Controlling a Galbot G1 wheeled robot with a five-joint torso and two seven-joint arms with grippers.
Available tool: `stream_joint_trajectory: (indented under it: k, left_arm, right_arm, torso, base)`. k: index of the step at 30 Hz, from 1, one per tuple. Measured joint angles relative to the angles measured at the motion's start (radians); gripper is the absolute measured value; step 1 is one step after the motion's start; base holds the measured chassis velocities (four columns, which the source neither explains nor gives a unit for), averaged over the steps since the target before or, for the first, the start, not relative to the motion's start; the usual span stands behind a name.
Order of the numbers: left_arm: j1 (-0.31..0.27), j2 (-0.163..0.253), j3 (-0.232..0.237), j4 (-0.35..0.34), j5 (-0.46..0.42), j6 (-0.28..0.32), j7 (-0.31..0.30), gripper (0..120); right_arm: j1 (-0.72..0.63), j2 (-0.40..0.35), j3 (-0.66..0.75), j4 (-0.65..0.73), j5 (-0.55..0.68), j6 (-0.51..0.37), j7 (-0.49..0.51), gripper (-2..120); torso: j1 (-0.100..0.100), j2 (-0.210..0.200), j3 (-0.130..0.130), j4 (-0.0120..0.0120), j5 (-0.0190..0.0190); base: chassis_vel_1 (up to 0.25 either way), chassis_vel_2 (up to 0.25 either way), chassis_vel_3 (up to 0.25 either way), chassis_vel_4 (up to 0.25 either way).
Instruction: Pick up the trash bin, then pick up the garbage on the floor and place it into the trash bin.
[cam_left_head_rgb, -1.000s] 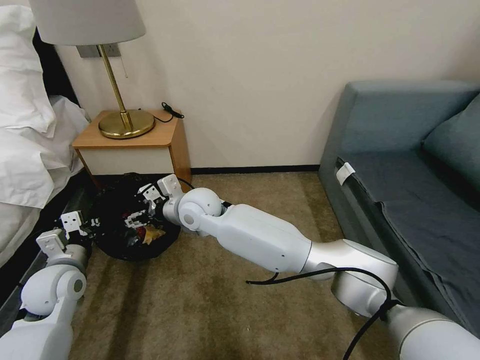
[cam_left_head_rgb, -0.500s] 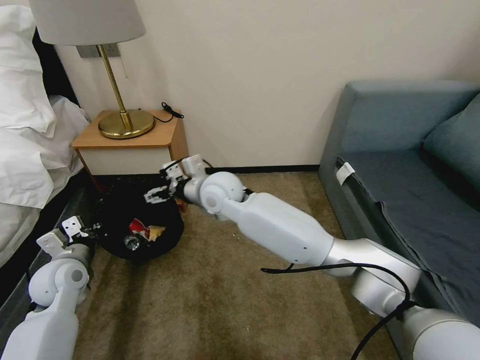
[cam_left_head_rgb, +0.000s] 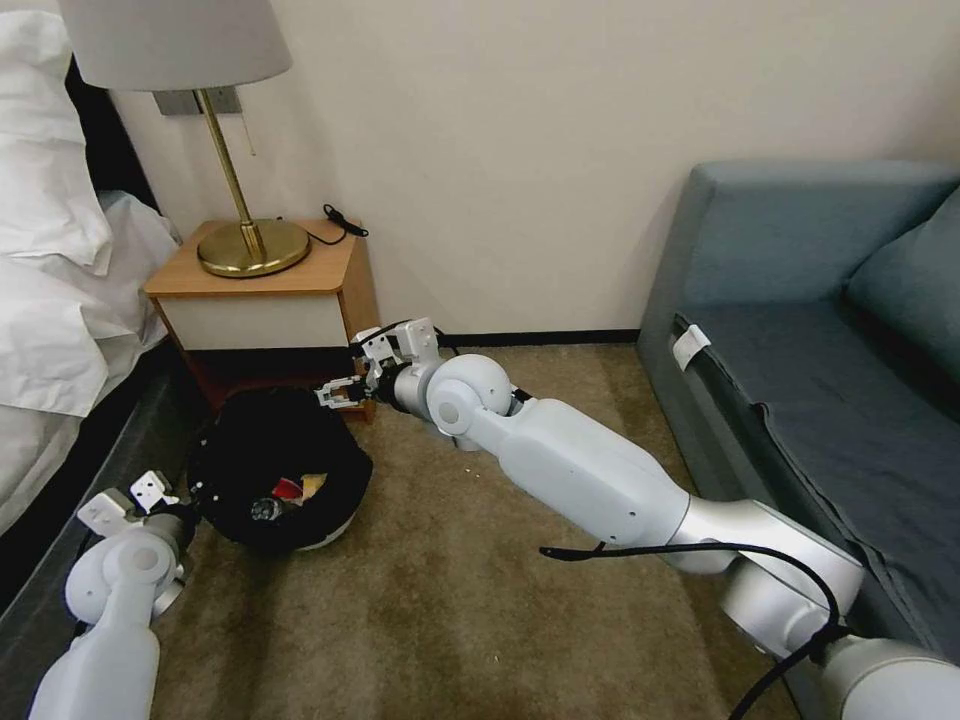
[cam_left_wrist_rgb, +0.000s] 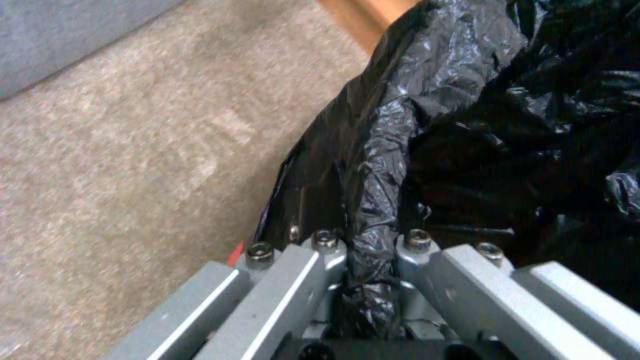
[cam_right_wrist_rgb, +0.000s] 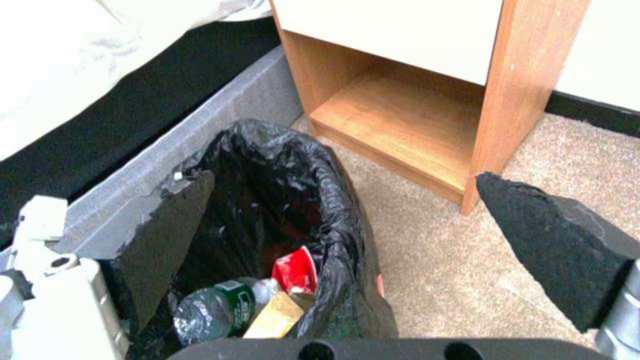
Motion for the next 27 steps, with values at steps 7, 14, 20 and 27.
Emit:
stream_joint_trajectory:
  k: [7,14,20,27]
  left_arm:
    - [-0.012,0.003,0.005,0.008,0.006,0.016,-0.020,23]
    - [-0.010,0.009,0.006,-0.010,0.056,0.026,-0.022,48]
    - [0.017,0.020,-0.004,-0.024,0.246,-0.032,0.062,70]
    - [0.060,0.034,-0.013,-0.071,0.508,-0.235,0.237,93]
  right_arm:
    - [-0.013,-0.004,-0.002,0.003,-0.006,0.001,-0.003,100]
    - [-0.012,-0.005,0.000,0.004,-0.006,0.005,-0.004,100]
    - [-0.028,-0.008,0.038,0.002,-0.018,0.028,-0.002,100]
    - [-0.094,-0.026,0.152,-0.001,-0.051,0.046,-0.002,100]
  torso:
    - [0.000,0.000,0.000,-0.0002,0.0000]
    - [0.000,0.000,0.000,-0.0002,0.0001]
    - [0.000,0.000,0.000,0.0001,0.0000]
    - [0.000,0.000,0.000,0.0001,0.0000]
  base:
    - [0.000,0.000,0.000,0.000]
    - [0.000,0.000,0.000,0.000]
    - [0.000,0.000,0.000,0.000]
    - [0.000,0.000,0.000,0.000]
